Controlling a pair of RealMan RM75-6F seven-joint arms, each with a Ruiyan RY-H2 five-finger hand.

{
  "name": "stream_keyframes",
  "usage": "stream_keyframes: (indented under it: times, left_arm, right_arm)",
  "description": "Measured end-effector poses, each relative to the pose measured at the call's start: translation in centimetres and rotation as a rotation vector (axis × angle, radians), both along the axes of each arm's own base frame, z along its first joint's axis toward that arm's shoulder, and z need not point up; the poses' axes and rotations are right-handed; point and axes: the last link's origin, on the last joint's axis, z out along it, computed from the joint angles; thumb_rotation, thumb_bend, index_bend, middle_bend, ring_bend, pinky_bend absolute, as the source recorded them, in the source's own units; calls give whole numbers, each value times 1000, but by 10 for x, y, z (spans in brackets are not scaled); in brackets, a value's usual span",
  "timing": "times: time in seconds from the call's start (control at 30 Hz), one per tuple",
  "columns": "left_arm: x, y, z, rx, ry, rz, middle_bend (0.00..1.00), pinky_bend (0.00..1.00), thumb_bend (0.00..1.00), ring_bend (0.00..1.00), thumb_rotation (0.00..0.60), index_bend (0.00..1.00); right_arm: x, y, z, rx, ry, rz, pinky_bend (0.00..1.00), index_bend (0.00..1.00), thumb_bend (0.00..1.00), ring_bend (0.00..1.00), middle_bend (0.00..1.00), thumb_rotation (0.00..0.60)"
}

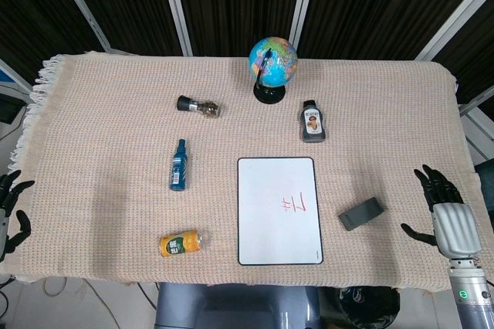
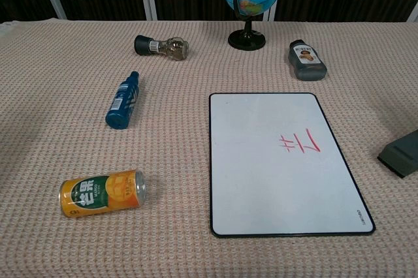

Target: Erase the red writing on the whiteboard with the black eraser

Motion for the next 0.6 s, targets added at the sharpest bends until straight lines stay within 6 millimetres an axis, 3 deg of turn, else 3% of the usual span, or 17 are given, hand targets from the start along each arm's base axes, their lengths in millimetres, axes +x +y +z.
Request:
stream_keyframes:
  times: [0.6]
  left_arm:
    - [1,-1,0,3,0,-4,43,13,736,0,600,180]
  right_arm:
    - [-1,0,1,3,-2,-10,151,0,68,30,0,600]
